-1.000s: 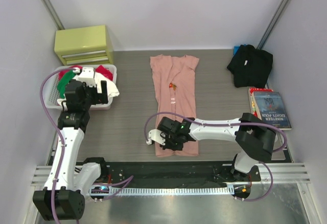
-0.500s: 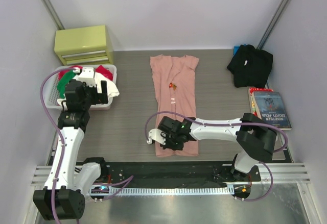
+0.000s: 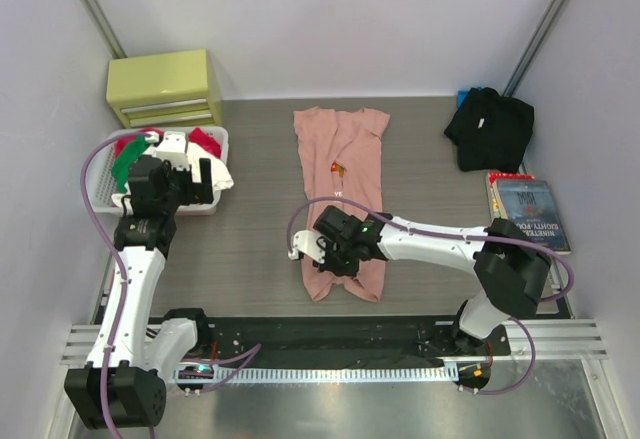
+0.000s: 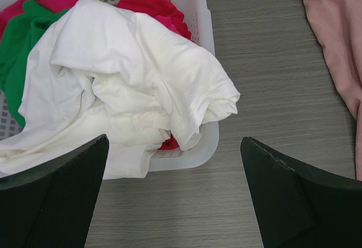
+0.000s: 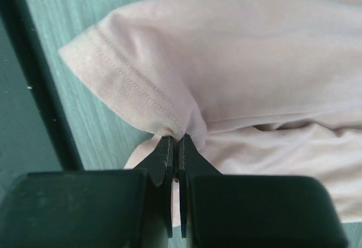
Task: Fold and stack the t-shirts
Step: Grab the bottom of the folded rectangular tshirt with right arm, then fold the folded rectangular tshirt in 1/3 of the way
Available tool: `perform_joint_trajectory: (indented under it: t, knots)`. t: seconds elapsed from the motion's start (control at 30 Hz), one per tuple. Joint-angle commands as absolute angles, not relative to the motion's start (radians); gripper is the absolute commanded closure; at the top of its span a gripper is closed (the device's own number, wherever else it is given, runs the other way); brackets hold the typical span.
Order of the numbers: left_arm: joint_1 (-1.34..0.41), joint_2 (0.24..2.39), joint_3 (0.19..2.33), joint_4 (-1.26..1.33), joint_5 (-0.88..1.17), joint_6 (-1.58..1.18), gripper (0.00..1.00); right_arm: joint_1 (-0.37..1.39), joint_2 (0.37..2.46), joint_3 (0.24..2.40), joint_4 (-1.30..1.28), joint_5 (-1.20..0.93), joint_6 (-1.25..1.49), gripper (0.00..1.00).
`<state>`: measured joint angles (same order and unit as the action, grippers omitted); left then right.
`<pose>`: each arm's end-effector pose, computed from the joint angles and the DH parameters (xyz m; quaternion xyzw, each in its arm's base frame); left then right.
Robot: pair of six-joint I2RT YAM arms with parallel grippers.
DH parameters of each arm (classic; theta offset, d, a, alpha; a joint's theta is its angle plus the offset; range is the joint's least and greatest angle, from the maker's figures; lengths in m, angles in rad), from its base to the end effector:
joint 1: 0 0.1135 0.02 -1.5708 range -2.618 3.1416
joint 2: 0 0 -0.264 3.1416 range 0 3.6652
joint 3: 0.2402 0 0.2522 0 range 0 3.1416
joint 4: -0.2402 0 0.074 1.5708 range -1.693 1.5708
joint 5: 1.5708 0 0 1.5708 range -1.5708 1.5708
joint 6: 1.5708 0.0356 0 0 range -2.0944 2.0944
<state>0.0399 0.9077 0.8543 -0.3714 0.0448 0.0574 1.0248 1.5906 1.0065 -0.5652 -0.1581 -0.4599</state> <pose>0.2050 0.0066 0.3232 0.0195 0.8399 0.0076 0.5423 0.1548 0.2655 0.1928 -0.6712 0.7072 0.1323 0.1788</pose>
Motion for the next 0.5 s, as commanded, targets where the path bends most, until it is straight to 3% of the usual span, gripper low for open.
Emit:
perform_joint_trajectory:
  t: [0.0, 0.47]
  knots:
    - [0.046, 0.893, 0.867, -0.342, 0.064, 0.057, 0.0, 0.977, 1.591, 1.057, -0.566, -0.176, -0.514, 0.99]
    - [0.044, 0.89, 0.859, -0.351, 0.074, 0.055, 0.0, 0.785, 1.667, 1.29, -0.627, -0.181, -0.618, 0.99]
